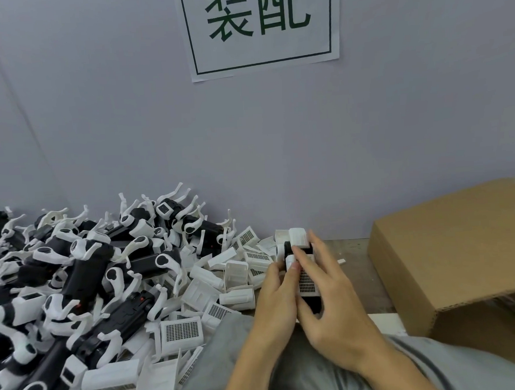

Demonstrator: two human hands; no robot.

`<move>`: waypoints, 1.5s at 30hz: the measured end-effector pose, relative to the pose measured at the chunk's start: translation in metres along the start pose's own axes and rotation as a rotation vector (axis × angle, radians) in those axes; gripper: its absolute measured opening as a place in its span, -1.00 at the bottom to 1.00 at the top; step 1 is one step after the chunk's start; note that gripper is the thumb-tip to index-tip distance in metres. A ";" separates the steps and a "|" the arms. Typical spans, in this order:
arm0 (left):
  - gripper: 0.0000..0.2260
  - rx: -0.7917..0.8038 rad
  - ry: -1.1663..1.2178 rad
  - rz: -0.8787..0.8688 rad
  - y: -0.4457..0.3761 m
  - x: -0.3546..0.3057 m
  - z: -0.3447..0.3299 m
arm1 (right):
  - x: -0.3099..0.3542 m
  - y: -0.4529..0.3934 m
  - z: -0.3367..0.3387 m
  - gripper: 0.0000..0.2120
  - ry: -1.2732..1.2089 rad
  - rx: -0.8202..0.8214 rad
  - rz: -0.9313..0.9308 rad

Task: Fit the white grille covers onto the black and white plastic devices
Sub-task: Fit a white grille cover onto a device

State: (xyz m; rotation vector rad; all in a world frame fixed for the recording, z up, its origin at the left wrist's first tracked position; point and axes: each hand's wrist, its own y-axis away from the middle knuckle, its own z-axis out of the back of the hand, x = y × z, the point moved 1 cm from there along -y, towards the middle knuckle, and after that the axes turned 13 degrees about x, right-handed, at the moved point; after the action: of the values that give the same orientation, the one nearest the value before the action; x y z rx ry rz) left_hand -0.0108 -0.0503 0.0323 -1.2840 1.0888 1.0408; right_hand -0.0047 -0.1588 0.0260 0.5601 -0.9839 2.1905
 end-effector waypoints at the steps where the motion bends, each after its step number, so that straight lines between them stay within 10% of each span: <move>1: -0.80 -0.010 0.005 -0.002 0.000 0.000 0.000 | 0.000 0.000 0.002 -0.40 -0.012 -0.088 0.003; 6: -0.84 -0.048 0.118 -0.024 -0.001 0.000 0.000 | -0.011 -0.005 0.012 -0.92 -0.269 -0.330 -0.226; 9: -0.84 -0.015 0.094 -0.052 -0.001 -0.001 -0.002 | -0.012 -0.005 0.006 -0.76 -0.670 -0.077 -0.296; 13: -0.83 0.033 -0.007 -0.101 -0.002 0.001 -0.003 | -0.007 -0.009 0.007 -0.71 -1.016 -0.156 -0.313; 45: -0.83 -0.055 0.089 -0.041 -0.006 0.004 -0.002 | -0.017 -0.011 -0.004 -0.82 -0.863 -0.203 -0.295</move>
State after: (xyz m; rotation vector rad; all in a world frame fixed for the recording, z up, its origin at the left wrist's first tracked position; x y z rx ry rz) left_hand -0.0040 -0.0523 0.0296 -1.4021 1.1025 0.9969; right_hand 0.0143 -0.1573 0.0186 1.5051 -1.4094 1.5423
